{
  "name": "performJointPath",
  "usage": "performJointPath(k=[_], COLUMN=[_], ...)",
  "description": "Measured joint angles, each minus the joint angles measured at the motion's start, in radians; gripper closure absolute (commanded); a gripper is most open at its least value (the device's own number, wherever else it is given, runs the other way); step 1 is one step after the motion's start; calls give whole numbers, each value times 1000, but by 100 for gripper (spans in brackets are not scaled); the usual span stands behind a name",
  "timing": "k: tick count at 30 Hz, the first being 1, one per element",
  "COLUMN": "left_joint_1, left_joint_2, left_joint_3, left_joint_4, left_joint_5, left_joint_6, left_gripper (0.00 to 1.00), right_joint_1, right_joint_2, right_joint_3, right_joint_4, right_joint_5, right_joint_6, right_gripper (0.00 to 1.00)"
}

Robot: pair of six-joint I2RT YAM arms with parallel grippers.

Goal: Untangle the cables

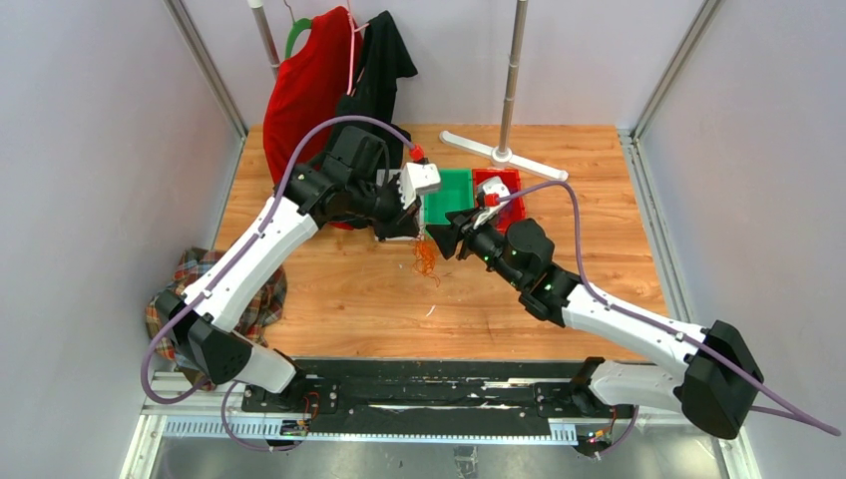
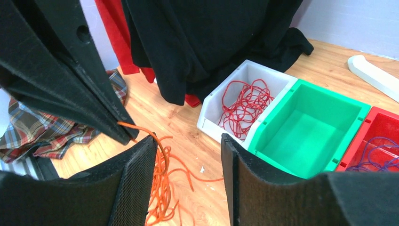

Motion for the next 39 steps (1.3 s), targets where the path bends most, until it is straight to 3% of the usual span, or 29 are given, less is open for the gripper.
performJointPath(k=[12, 19, 27, 39], left_joint_1=[-6, -6, -7, -9], left_joint_2=[0, 0, 1, 56], left_joint_3=[69, 145, 282, 690], left_joint_4=[-54, -87, -90, -87], left_joint_5=[96, 150, 212, 167], left_joint_6=[0, -26, -64, -93], left_gripper=[99, 99, 100, 100], right_joint_1=[11, 18, 18, 18], right_joint_2=[105, 180, 230, 280], right_joint_3=[-5, -134, -207, -262], right_joint_4=[91, 281, 326, 359], right_joint_5=[84, 126, 192, 261], right_joint_6=[6, 70, 110, 149], right_gripper=[41, 40, 39, 40])
